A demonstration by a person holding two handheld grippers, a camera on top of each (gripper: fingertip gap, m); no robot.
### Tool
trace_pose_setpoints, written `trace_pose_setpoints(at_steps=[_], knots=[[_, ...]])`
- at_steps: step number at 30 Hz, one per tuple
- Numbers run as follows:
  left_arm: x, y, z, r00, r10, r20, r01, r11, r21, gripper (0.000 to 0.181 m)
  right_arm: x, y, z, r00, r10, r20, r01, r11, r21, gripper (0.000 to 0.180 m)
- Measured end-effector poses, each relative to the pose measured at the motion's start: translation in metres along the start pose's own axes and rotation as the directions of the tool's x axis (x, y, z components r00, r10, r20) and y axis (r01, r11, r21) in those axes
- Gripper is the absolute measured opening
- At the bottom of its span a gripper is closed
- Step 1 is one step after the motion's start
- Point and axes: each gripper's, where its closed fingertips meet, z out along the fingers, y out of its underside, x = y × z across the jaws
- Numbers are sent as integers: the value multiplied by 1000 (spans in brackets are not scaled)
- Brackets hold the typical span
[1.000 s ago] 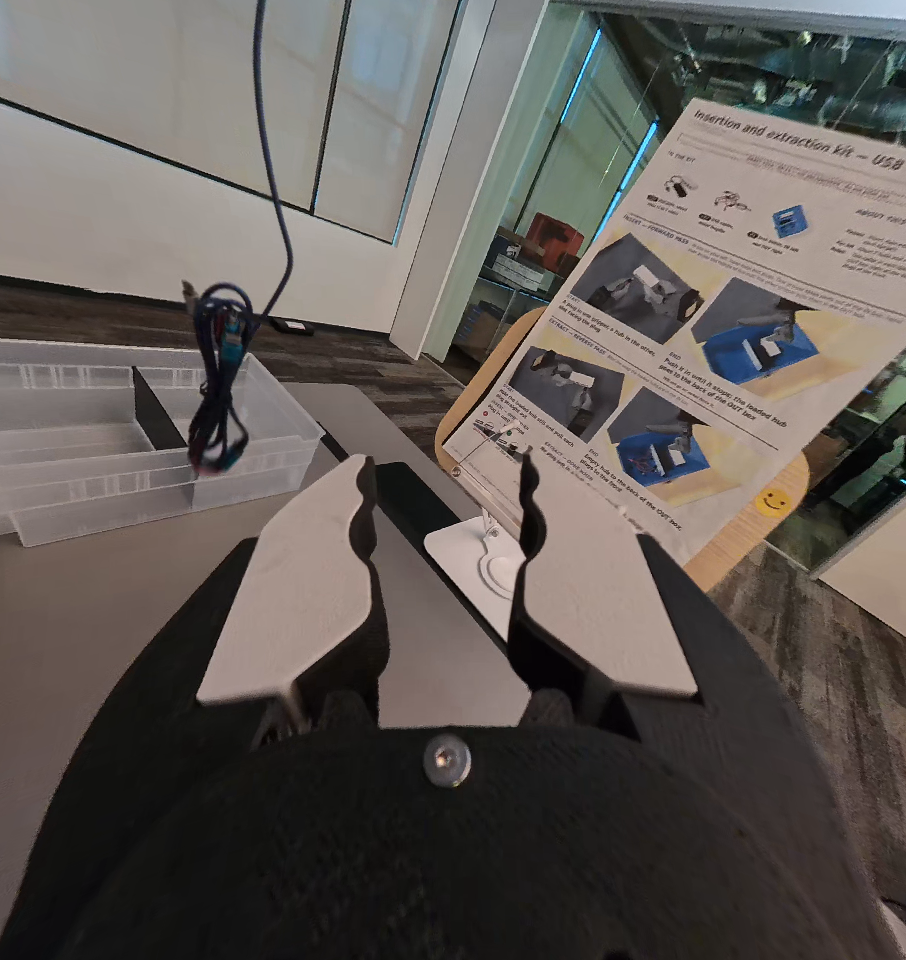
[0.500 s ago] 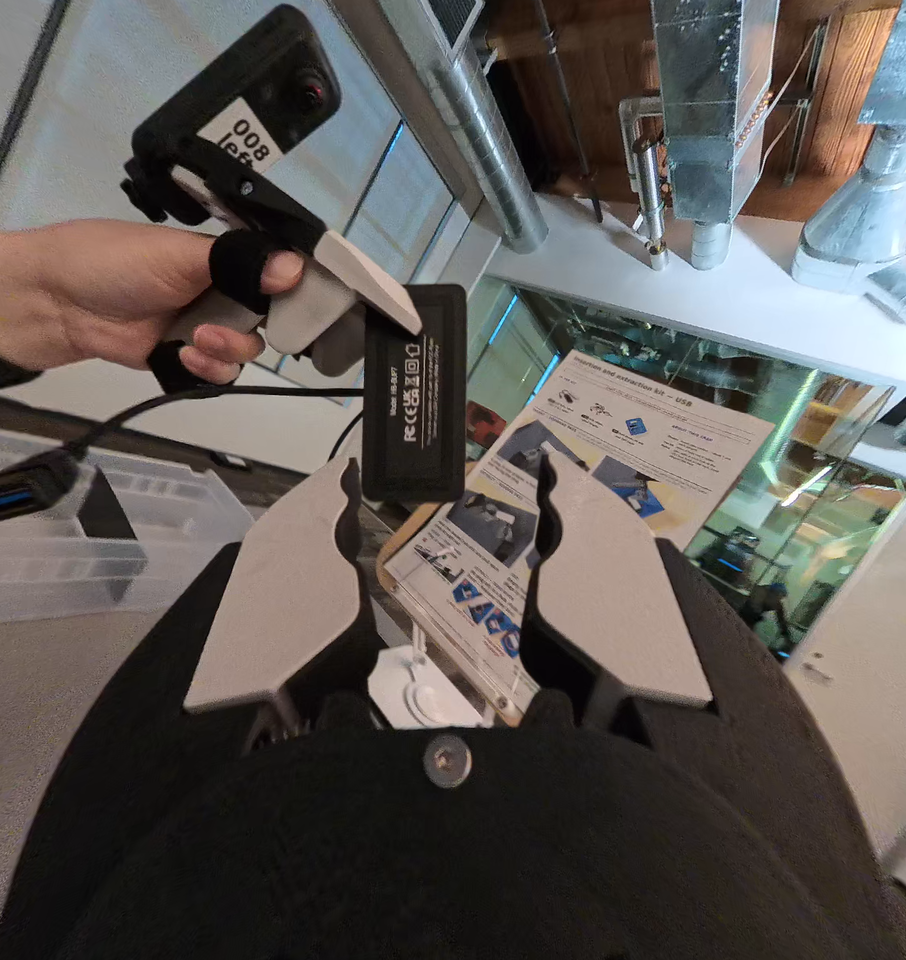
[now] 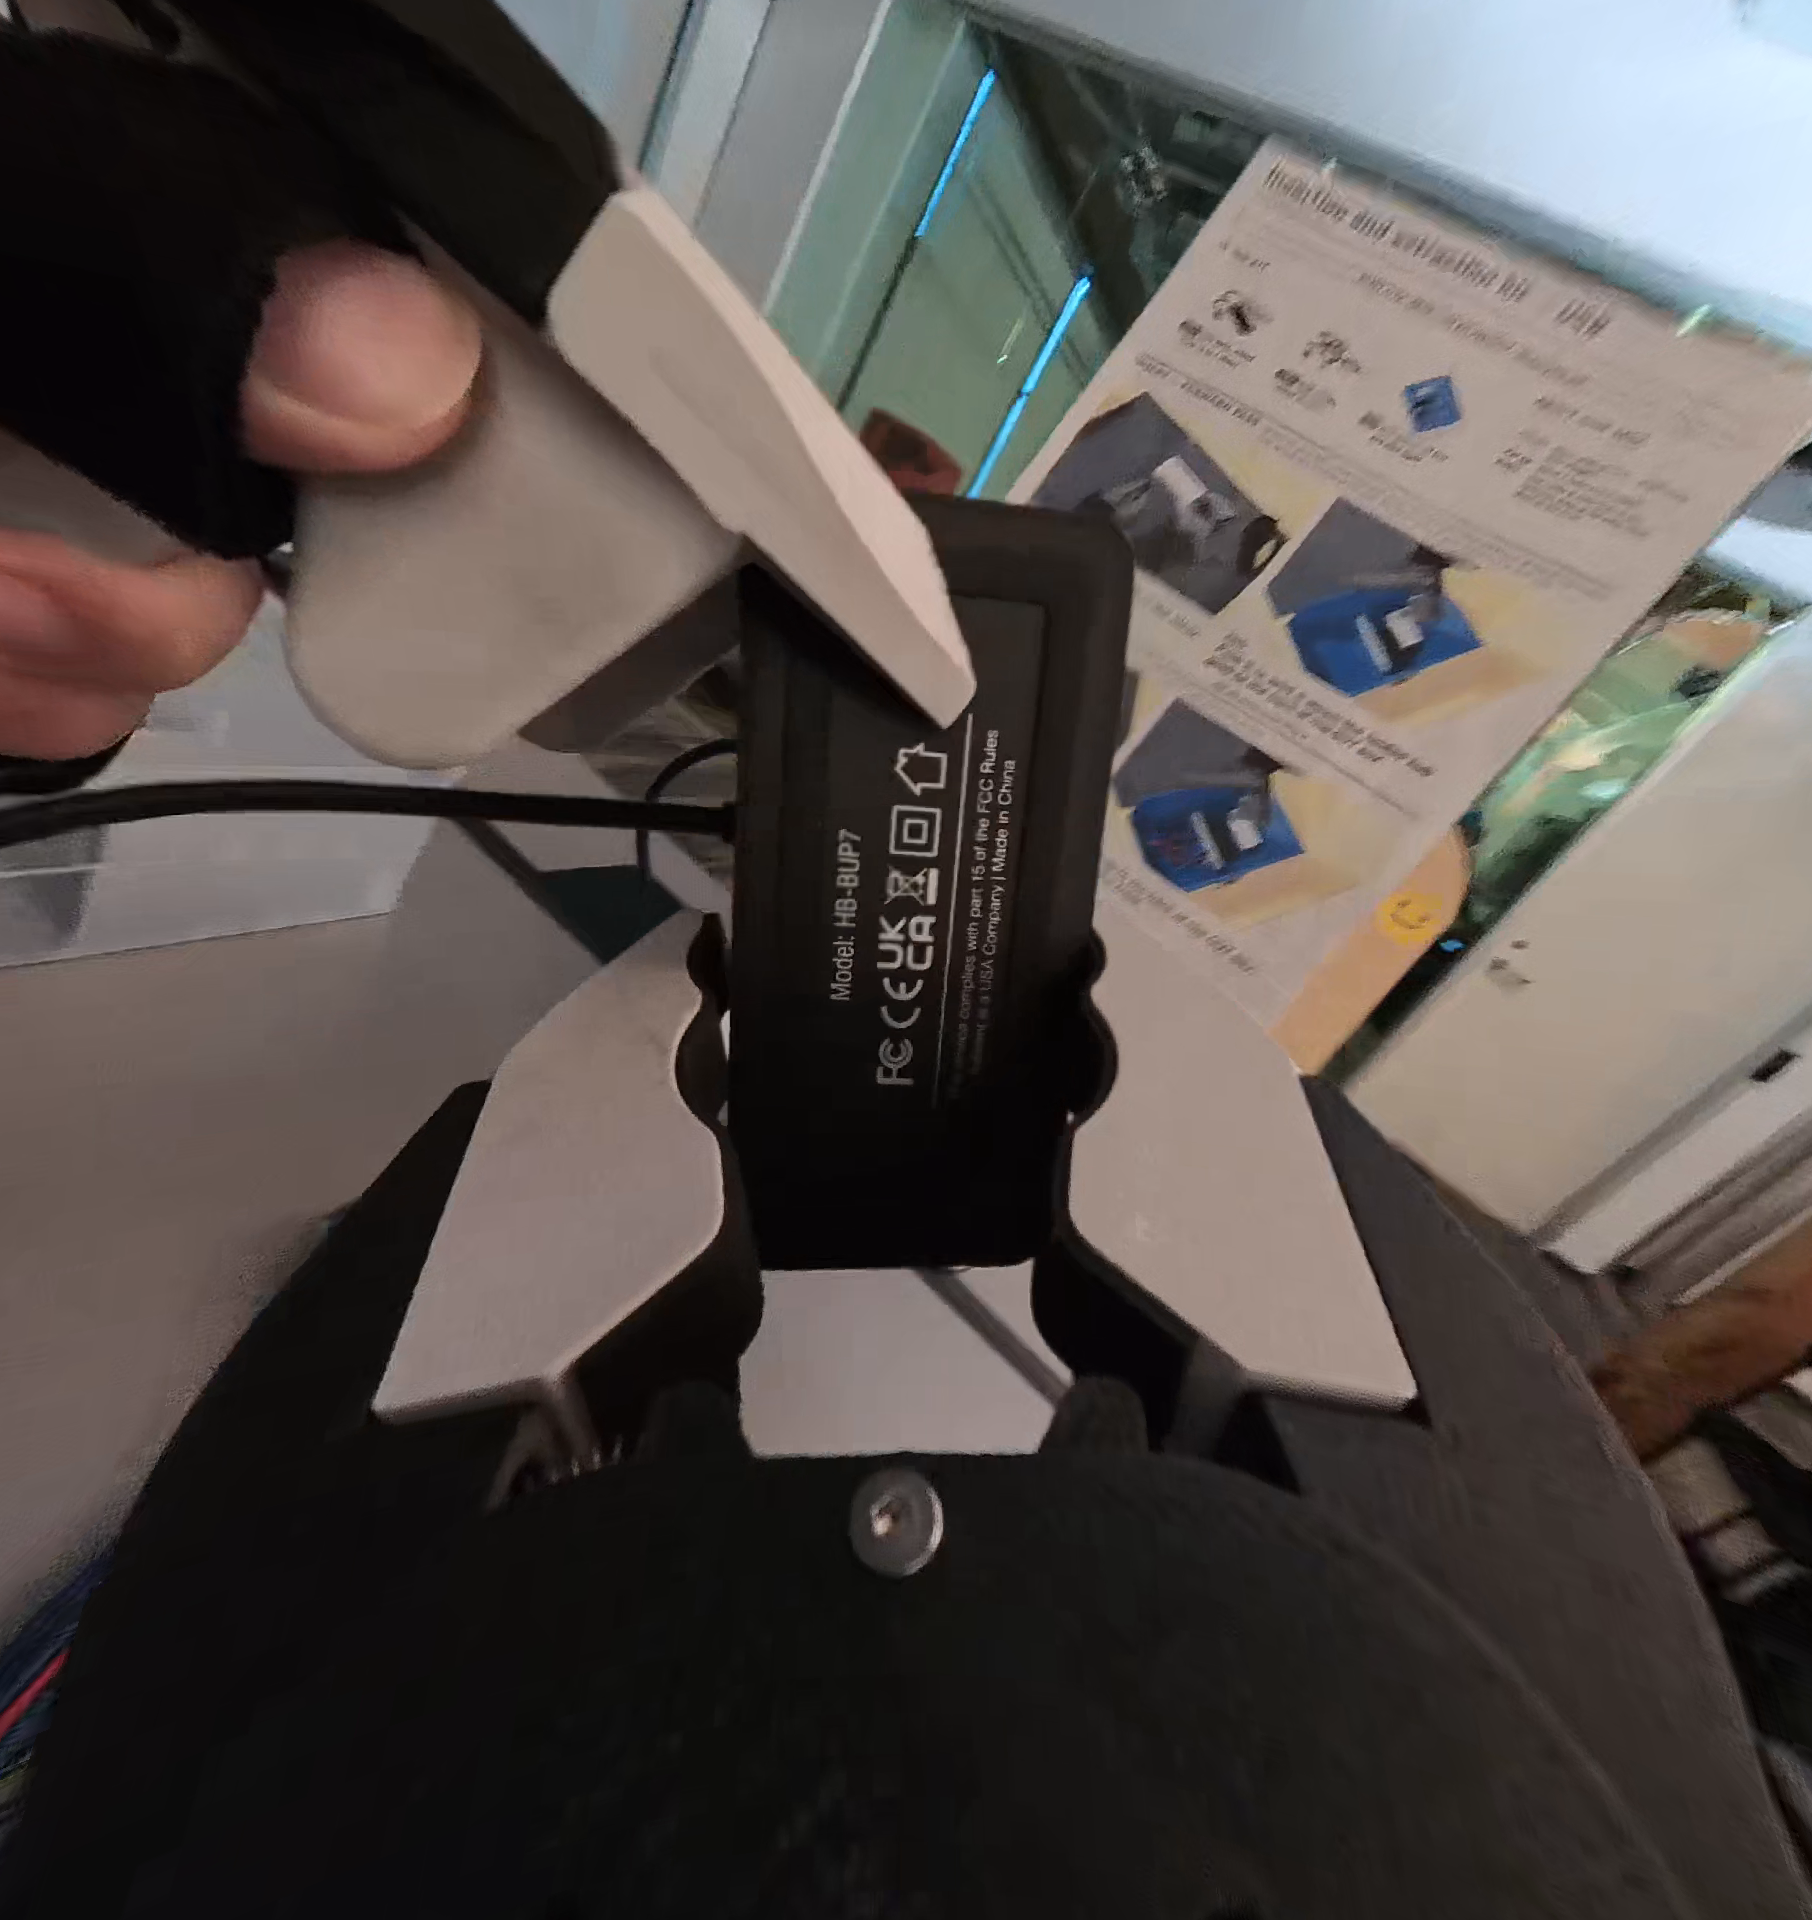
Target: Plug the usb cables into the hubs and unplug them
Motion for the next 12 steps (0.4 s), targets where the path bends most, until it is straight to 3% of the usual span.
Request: trace_pose_setpoints(at_steps=[1,5,8,10,12], knots=[[-4,3,2,1000,-13,17,13,1000,-11,26,-3,5,2,999,38,37,-37,999,-13,62],[-6,9,9,997,-51,55,58,989,-137,27,-8,17,6,974,158,164,-154,987,-36,61],[15,-4,9,999,-40,-15,32,938,-346,38,-7,2,-3,866,364,343,-389,921,6,62],[27,-16,8,997,-24,-77,-12,900,-436,44,-8,-13,-12,682,529,505,-608,794,-11,61],[30,-18,5,991,-16,-131,-54,859,-508,49,-13,-28,-23,319,644,696,-827,547,-128,61]])
